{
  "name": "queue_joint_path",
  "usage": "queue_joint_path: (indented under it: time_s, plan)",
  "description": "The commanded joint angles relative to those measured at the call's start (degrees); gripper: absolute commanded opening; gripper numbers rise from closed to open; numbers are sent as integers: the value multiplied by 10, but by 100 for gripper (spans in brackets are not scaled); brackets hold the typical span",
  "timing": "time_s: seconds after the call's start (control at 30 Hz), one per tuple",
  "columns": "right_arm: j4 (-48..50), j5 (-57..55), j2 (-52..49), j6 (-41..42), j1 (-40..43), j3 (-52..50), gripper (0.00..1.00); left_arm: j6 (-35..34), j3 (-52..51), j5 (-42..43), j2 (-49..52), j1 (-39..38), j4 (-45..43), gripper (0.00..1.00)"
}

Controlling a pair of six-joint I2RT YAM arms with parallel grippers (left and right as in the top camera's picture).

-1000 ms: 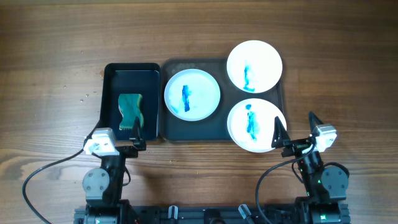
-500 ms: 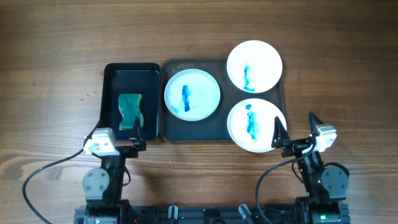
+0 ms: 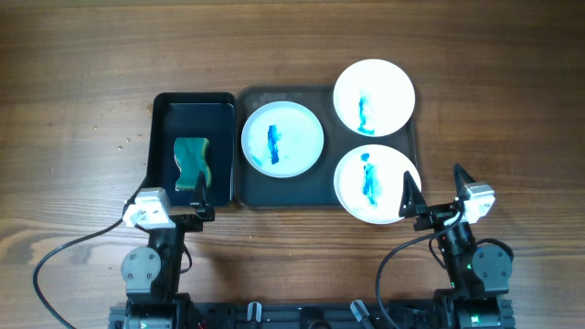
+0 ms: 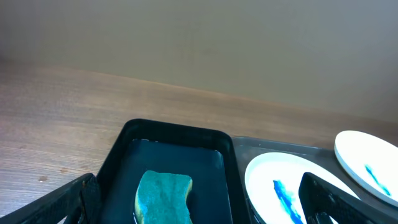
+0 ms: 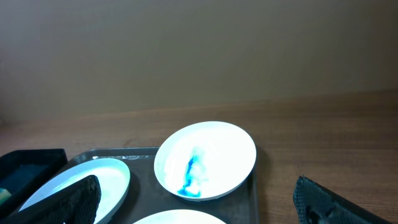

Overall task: Clean dirty plates on tray and stack at the side
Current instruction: 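Raise both arms from rest toward the sponge and the plates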

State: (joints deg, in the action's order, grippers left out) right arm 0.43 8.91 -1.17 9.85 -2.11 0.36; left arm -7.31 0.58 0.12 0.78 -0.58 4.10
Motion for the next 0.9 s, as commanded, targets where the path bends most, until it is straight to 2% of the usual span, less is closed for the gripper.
queue_joint_path:
  time_s: [0.0,0.2,0.43,0.57,0.73,0.8,0.87]
  plan:
    - [2,-5,4,7,-2,-1,100,9,-2,5,-3,4,2,100]
    - [29,-5,4,7,-2,-1,100,9,-2,5,-3,4,2,100]
    - [18,-18,4,2,-2,-1,100,4,-2,18,-3,4,3,100]
    - [4,25,-1,7,-2,0,100,4,14,18,21,4,23,100]
    - [2,61,-74,6,-2,37,100,11,106,22,154,4,57,100]
    - [1,70,-120,6,-2,76,100,9,163,43,221,4,79,100]
    - [-8,72,-208,6,-2,152,100,9,249,77,306,4,124,100]
